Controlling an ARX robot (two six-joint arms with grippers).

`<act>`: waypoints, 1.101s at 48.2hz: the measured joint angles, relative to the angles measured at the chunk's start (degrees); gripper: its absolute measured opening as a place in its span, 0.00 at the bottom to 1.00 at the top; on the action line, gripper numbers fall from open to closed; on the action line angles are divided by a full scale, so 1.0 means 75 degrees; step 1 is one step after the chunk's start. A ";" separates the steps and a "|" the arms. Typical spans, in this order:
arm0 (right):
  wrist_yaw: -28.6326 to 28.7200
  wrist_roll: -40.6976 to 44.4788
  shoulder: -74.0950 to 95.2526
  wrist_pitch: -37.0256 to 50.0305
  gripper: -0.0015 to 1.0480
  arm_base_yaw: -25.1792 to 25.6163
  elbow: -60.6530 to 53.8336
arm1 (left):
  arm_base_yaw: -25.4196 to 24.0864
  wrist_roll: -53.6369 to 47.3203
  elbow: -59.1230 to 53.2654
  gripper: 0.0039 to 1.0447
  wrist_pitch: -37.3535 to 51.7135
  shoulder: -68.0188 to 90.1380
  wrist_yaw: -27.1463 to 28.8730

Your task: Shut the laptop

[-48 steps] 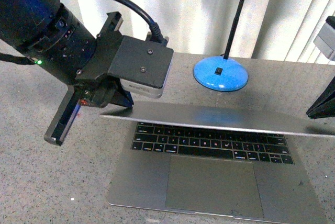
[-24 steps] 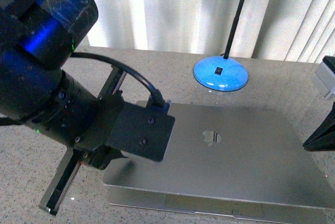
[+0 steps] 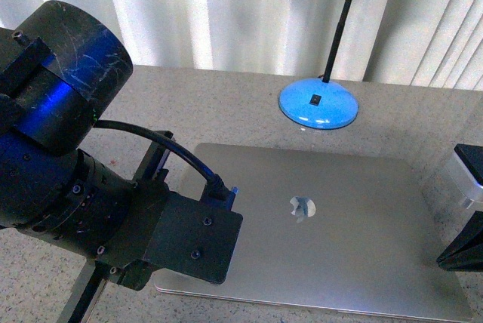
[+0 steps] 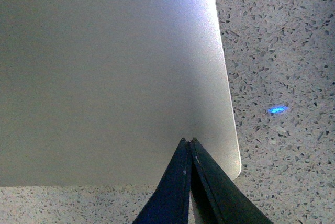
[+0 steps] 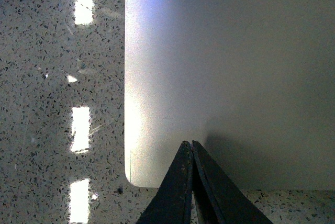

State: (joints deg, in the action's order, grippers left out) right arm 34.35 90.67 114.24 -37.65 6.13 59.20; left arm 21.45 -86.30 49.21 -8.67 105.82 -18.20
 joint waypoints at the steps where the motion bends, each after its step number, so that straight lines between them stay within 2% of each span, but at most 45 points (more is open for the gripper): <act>1: 0.0000 0.0000 0.0000 0.0009 0.03 -0.0003 -0.0003 | -0.0003 0.0000 0.0000 0.03 0.0003 0.0000 -0.0003; 14: 0.0108 -0.0248 -0.0003 0.0291 0.03 -0.0070 -0.0020 | -0.0023 0.0166 -0.0038 0.03 0.0175 -0.0044 -0.0111; 24: 0.0551 -0.0691 -0.0169 0.1017 0.03 -0.0131 -0.0090 | 0.0041 0.0965 -0.0122 0.03 0.0527 -0.0682 -0.0889; 31: 0.1017 -0.1265 -0.0577 0.1926 0.03 -0.0187 -0.0254 | 0.0093 0.1740 -0.0192 0.03 0.0933 -0.1448 -0.1352; 37: 0.1469 -0.2585 -0.1475 0.3826 0.03 -0.0242 -0.0734 | -0.0038 0.2818 -0.0364 0.03 0.1411 -0.2448 -0.1958; 44: 0.1320 -0.4715 -0.2809 0.6449 0.03 -0.0219 -0.1644 | -0.0938 0.4505 -0.0839 0.03 0.1903 -0.3821 -0.2576; 48: 0.1052 -0.6350 -0.3759 0.7909 0.03 0.0012 -0.2168 | -0.1775 0.5237 -0.1192 0.03 0.2060 -0.4680 -0.2955; 53: 0.0766 -0.8259 -0.4899 0.9498 0.03 0.0583 -0.2783 | -0.3147 0.5622 -0.1588 0.03 0.1775 -0.5703 -0.3407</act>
State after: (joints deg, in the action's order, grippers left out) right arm 40.10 28.73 77.49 33.58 10.50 38.33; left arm -2.15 -44.14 37.30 4.64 63.05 -43.75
